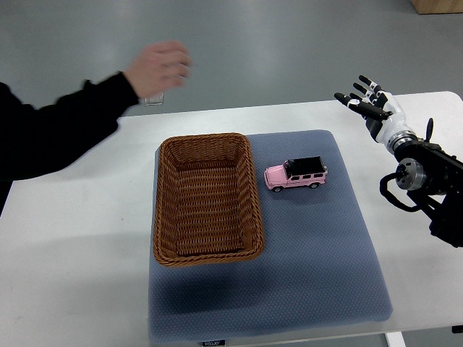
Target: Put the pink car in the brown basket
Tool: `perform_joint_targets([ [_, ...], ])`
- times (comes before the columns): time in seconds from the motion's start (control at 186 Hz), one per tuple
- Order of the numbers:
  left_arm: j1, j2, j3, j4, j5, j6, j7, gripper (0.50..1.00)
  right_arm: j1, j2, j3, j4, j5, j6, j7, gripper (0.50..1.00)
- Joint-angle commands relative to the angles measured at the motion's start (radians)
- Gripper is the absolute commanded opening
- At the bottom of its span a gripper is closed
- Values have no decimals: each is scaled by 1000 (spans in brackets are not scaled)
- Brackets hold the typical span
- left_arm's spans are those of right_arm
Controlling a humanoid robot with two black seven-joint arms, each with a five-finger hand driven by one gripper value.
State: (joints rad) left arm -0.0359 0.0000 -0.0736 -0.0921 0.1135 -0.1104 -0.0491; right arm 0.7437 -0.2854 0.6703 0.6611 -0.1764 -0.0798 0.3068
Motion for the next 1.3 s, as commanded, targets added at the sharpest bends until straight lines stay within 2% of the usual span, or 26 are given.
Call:
perform_joint_targets([
  [0.0, 1, 0, 0, 0, 0, 0, 0, 1000, 0, -1, 0, 0, 0, 2, 0, 913],
  [0.817, -1, 0, -2, 0, 0, 0, 0, 1000, 8, -3, -3, 2, -12, 3, -2, 913],
  [1.0, -1, 0, -2, 0, 0, 0, 0, 1000, 9, -5, -6, 2, -17, 40, -2, 913],
  [1.296, -1, 0, -2, 0, 0, 0, 0, 1000, 13, -3, -17, 5, -44, 46, -2, 913],
])
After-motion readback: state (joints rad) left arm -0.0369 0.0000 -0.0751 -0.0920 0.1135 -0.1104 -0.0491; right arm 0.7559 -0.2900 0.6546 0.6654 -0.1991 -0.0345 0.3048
